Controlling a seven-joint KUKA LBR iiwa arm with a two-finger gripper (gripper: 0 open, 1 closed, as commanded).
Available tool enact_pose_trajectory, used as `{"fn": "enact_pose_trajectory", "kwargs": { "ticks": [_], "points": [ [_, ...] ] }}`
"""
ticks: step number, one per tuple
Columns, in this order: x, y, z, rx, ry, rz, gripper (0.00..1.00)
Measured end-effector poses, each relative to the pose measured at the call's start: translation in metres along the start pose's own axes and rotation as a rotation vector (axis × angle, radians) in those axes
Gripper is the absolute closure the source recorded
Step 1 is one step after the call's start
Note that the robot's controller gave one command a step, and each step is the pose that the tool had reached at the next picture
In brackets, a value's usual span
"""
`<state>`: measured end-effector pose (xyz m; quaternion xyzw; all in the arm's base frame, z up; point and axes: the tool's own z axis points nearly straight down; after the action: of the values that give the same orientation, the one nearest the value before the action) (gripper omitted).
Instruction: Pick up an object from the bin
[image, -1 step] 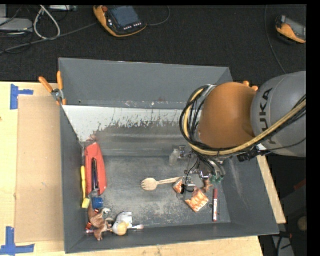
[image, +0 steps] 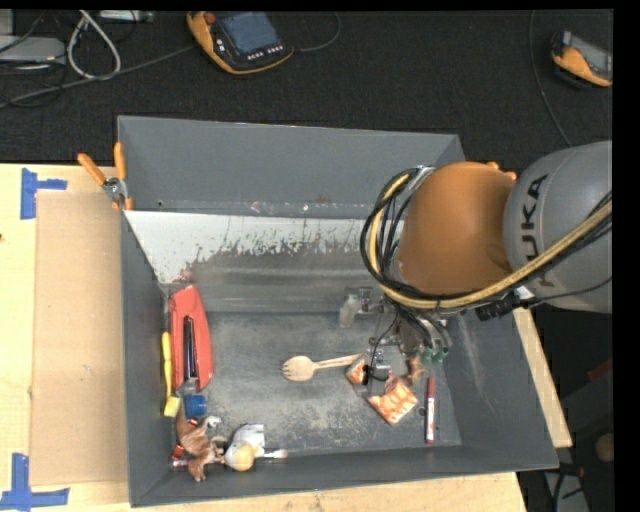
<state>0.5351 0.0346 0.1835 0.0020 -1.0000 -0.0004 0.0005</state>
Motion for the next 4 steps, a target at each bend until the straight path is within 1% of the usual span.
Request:
{"fn": "enact_pose_trajectory", "kwargs": {
  "ticks": [1, 2, 3, 4],
  "points": [
    [0.001, -0.028, 0.061, -0.001, -0.002, -0.002, 0.00],
    [0.002, -0.074, 0.087, -0.003, -0.007, 0.110, 0.00],
    [0.002, -0.078, 0.103, -0.002, 0.000, 0.352, 0.00],
    [0.045, -0.084, 0.115, -0.003, -0.003, 0.213, 1.00]
  ]
}}
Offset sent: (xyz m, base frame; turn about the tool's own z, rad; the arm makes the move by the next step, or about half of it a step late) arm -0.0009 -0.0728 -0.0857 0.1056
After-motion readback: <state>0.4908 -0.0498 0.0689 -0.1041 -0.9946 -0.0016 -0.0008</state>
